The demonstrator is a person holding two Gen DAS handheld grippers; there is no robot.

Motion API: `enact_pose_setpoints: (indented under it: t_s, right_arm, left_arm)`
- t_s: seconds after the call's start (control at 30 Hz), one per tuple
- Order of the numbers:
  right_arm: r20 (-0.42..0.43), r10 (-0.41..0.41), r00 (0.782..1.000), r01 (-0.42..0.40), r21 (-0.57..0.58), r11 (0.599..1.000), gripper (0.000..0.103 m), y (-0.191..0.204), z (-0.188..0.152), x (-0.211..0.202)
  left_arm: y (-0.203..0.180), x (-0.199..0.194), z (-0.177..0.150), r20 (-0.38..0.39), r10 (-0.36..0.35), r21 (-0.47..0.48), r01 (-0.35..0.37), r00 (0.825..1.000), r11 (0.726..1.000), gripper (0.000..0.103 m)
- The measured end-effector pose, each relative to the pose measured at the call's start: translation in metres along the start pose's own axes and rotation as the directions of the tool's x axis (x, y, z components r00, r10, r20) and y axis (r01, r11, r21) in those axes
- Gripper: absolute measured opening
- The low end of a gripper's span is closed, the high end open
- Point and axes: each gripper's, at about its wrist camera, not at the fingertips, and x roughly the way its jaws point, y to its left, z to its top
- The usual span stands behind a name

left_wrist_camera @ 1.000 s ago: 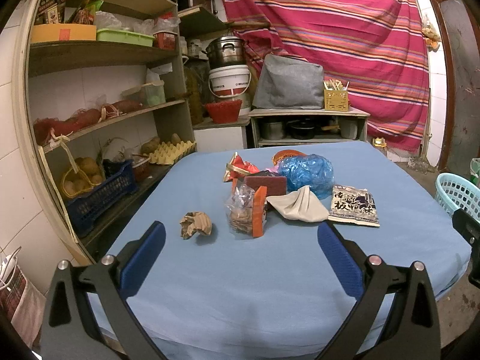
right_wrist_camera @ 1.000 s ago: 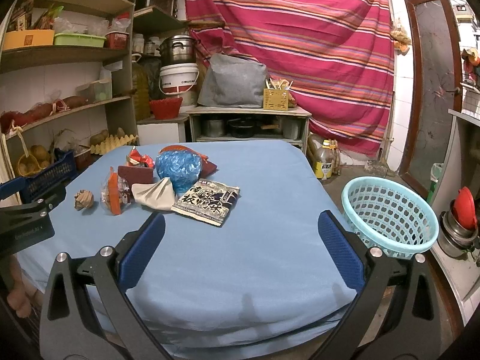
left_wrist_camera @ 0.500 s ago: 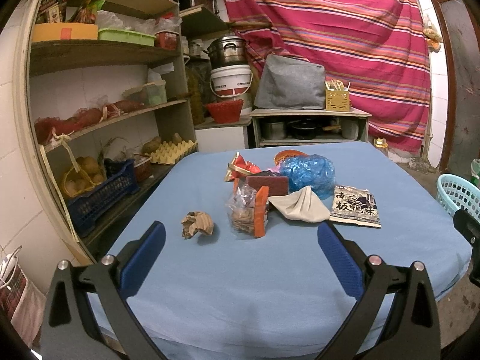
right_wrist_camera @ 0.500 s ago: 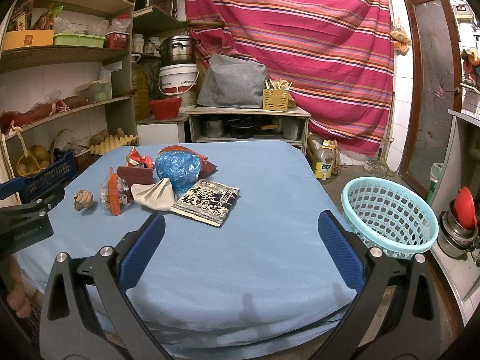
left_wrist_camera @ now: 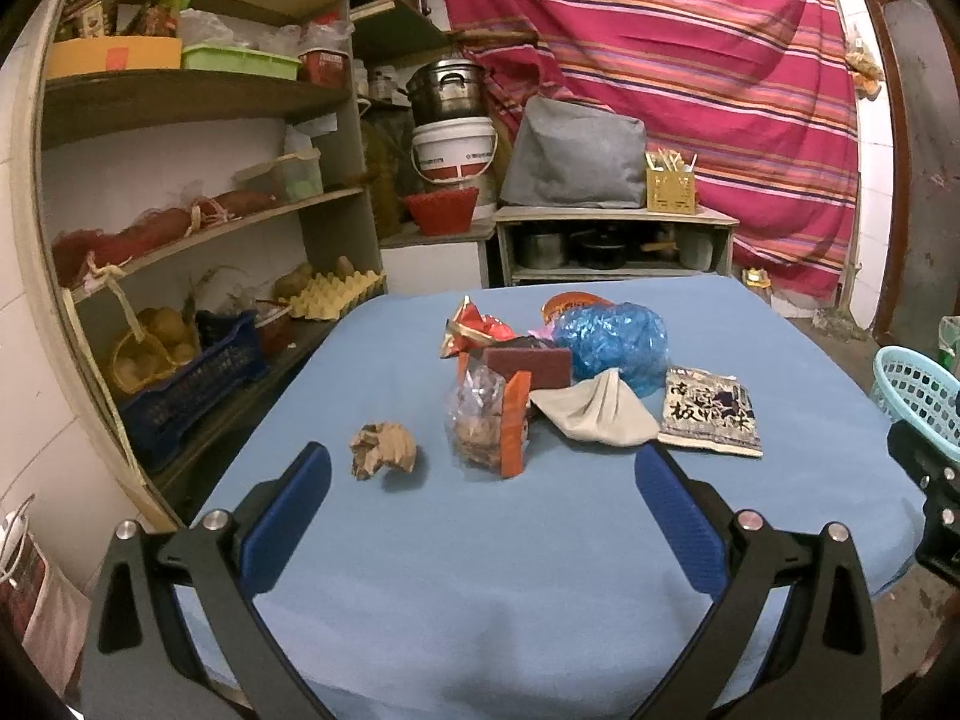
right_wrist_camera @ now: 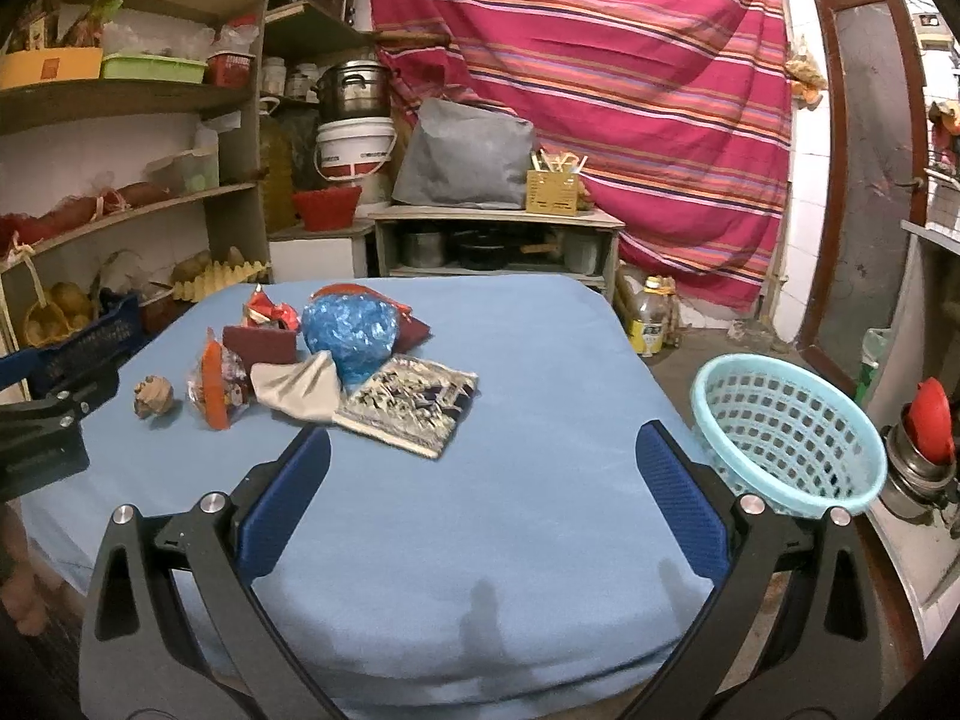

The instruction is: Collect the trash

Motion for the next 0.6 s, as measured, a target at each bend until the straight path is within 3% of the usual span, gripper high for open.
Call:
enact_pose_setpoints:
  t_s: [0.13, 0.23, 0.43, 0.57, 0.6]
  right_arm:
    - [0.004, 0.016, 1.0, -0.016, 0.016, 1.0, 0.099, -0.003, 0.02, 0.02]
    - [-0.005, -0.016, 1.0, 0.016, -0.002, 1.0, 0.099, -0.004, 0.033, 0.042]
    - [-0.17, -0.078, 0.982, 0.07, -0.053, 0.996, 0.099, -0.006, 0.044, 0.122]
    - [-0.227, -0.08, 0.971, 0.065, -0.072, 0.995, 0.099, -0.005, 0.038, 0.16]
    - [-0.239, -0.086, 0.967, 0.071, -0.068, 0.995, 0.099, -0.006, 0.036, 0.164]
  left_arm:
    - [0.002, 0.021, 0.015, 0.007, 0.01, 0.02, -0.01, 1.0, 1.0, 0.099]
    - [0.006, 0.045, 0.027, -0.014, -0.009, 0.021, 0.009, 1.0, 1.0, 0.099]
    - [0.002, 0.09, 0.028, -0.088, -0.042, 0.026, 0.044, 0.995, 0.999, 0.099]
    - [0.003, 0.12, 0.023, -0.157, -0.087, -0.011, 0.086, 0.984, 0.996, 0.098]
    - [0.003, 0.127, 0.022, -0.172, -0.087, -0.013, 0.086, 0.981, 0.996, 0.093]
